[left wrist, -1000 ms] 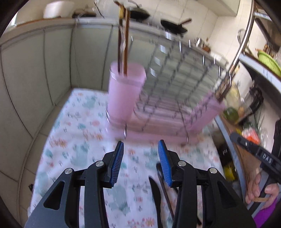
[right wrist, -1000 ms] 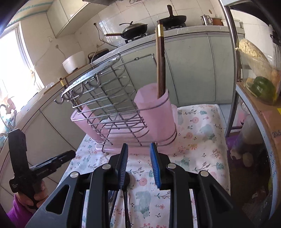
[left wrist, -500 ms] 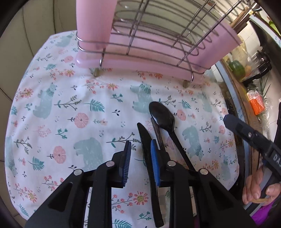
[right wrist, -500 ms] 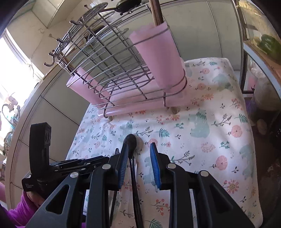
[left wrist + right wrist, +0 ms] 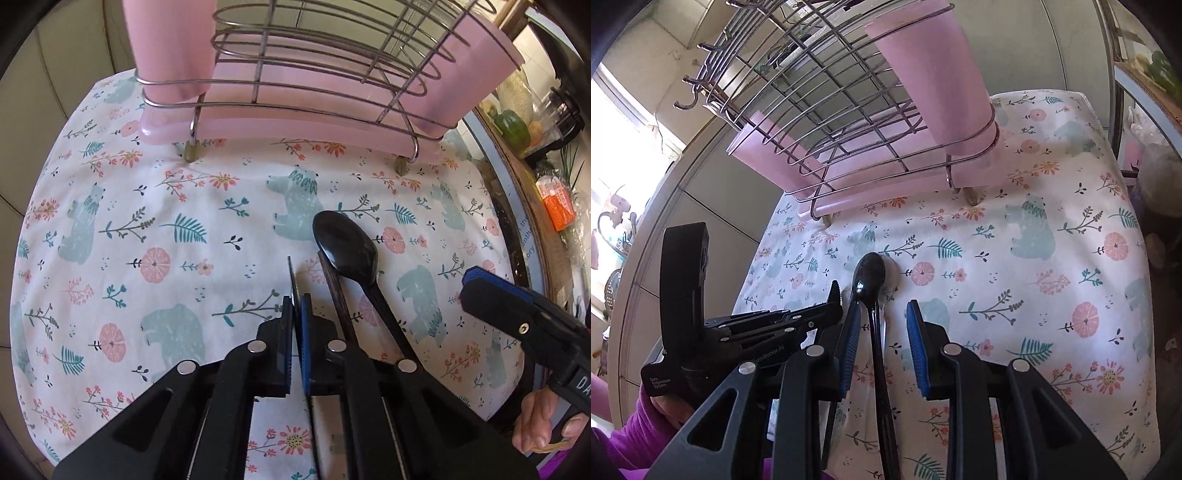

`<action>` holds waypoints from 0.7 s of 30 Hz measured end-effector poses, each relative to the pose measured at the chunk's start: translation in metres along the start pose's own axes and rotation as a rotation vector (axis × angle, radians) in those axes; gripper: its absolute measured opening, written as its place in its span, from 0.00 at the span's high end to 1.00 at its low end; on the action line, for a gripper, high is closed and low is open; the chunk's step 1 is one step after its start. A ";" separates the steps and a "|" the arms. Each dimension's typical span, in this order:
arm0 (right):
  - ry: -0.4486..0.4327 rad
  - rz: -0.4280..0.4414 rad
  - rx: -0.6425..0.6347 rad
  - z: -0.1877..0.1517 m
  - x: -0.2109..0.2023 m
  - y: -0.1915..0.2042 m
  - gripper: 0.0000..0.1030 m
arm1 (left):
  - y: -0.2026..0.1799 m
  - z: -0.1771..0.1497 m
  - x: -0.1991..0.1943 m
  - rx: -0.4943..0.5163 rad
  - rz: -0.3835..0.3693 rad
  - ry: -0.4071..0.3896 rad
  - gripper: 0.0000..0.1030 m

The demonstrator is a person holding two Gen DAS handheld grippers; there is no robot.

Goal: Organize utensils
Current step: 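Lower the right tool and grasp the black plastic spoon by its handle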

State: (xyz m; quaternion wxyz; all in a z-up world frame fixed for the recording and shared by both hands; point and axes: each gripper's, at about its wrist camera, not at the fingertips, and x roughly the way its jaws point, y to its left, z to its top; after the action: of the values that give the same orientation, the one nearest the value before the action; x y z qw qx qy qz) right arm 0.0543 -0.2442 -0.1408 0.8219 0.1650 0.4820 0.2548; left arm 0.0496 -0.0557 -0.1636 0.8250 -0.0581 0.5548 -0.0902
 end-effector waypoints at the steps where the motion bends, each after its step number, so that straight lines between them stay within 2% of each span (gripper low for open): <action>1: 0.005 -0.003 -0.002 0.000 0.002 0.001 0.76 | 0.002 0.000 -0.001 -0.010 -0.003 -0.005 0.99; 5: 0.026 0.003 0.003 0.002 0.011 0.003 0.76 | 0.022 0.000 -0.011 -0.062 -0.011 -0.029 0.99; 13: 0.100 0.076 0.080 0.023 0.045 -0.001 0.76 | 0.062 -0.009 -0.026 -0.143 -0.019 -0.056 0.99; 21: 0.163 0.068 0.115 0.036 0.076 -0.003 0.75 | 0.078 -0.010 -0.025 -0.175 -0.053 -0.047 0.99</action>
State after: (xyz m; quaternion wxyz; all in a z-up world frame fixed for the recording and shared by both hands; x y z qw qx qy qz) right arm 0.1171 -0.2033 -0.1789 0.7599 0.2070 0.5553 0.2671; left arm 0.0383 0.0255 -0.1600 0.8270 -0.1468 0.5392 -0.0618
